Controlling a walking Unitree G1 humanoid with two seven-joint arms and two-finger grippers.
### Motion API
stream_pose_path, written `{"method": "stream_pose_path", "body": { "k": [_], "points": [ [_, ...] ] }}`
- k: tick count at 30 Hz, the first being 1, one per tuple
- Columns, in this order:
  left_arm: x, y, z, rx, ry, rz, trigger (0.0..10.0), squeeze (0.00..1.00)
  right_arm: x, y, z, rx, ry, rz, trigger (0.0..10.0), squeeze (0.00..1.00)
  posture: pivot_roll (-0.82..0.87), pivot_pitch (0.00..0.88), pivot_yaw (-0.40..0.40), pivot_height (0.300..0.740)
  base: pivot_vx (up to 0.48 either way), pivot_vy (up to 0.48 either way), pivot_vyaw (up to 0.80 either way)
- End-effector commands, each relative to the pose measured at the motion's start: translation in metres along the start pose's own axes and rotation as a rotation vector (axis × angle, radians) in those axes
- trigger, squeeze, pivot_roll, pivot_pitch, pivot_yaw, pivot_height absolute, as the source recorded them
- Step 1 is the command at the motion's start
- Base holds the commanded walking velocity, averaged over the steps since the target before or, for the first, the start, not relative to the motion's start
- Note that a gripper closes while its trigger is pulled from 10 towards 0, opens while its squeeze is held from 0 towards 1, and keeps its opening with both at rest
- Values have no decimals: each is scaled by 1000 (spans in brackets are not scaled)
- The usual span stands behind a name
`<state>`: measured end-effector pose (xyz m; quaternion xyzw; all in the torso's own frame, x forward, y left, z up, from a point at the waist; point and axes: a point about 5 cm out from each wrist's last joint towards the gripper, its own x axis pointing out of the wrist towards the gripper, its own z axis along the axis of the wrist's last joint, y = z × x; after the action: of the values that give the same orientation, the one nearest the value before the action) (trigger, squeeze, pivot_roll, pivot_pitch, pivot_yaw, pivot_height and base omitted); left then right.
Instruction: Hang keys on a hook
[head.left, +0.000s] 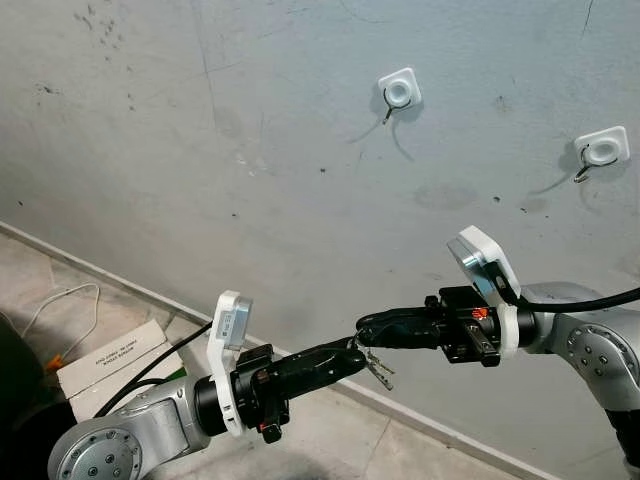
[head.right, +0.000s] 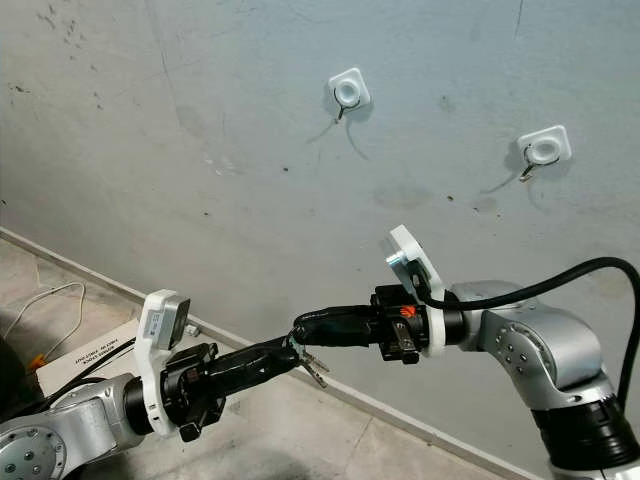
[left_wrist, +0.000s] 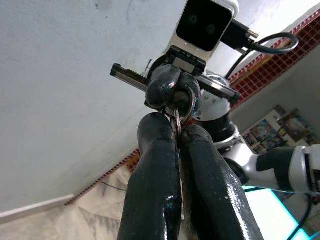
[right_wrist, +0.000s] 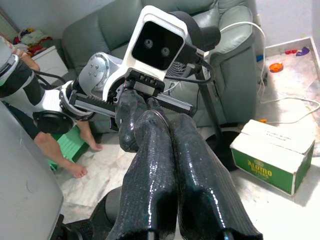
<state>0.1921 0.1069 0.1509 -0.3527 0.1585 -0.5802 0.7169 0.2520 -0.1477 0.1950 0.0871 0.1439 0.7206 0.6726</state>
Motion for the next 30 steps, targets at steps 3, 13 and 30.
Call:
{"method": "stream_pose_path", "body": {
  "k": [3,13,30],
  "points": [
    [2,5,-1,37,20,56,10000,0,1,3,3,-18,4,17,0,0,-23,85,-61,740,0,0,0],
    [2,6,-2,31,18,63,10000,953,1,3,3,-19,2,16,0,0,-23,84,-63,740,0,0,0],
    [2,8,-2,49,11,86,10000,1000,1,2,4,-25,2,1,0,0,-25,86,-63,740,0,0,0]
  ]
}}
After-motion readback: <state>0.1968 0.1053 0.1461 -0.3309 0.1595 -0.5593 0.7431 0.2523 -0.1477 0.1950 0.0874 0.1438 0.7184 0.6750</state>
